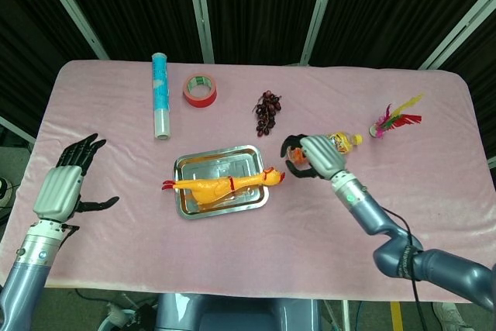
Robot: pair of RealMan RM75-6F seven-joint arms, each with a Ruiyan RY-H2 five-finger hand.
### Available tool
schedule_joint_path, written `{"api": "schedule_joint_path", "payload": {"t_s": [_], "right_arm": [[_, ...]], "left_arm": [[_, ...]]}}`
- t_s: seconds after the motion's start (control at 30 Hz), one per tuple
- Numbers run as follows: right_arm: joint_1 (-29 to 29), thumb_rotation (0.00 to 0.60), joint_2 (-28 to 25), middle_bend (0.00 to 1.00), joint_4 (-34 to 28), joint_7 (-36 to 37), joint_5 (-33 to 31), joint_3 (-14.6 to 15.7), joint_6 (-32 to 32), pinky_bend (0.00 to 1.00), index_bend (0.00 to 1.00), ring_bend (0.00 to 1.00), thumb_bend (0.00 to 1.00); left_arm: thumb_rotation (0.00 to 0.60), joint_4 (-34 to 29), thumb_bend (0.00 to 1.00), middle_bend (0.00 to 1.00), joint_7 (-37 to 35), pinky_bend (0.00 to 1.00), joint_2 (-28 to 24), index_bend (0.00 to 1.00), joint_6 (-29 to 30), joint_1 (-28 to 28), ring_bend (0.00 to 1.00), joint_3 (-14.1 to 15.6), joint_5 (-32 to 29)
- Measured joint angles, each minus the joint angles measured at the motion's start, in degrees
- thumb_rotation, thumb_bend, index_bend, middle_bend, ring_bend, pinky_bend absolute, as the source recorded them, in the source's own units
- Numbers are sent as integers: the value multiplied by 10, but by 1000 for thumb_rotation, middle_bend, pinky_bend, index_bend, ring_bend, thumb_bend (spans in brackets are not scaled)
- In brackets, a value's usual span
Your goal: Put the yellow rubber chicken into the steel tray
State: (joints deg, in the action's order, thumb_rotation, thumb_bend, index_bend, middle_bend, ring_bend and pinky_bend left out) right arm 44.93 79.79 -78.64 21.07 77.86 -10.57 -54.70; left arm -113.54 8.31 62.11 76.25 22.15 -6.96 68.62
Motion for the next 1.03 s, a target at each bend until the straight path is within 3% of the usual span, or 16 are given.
{"api": "schedule_joint_path", "payload": {"t_s": [0.17,0.37,0.47,1.03], "right_arm": [[-74,600,-46,334,-19,-9,11,15,-95,268,387,207,492],[-162,600,-78,177,-20,-60,29,43,-201,102,109,64,492],[-201,600,-91,130,-19,-85,34,61,-233,50,19,25,492],[-347,600,-103,58,-37,-130,62,124,-343,0,0,0,493]], "left_arm": [[600,24,36,21,-19,28,-11,115,3,-17,0,2,-7],[600,41,36,2,-27,11,-16,89,22,-41,0,15,20],[600,44,36,0,-28,2,-21,68,25,-51,0,30,44],[600,50,36,0,-33,0,-21,6,118,-141,0,91,167]]}}
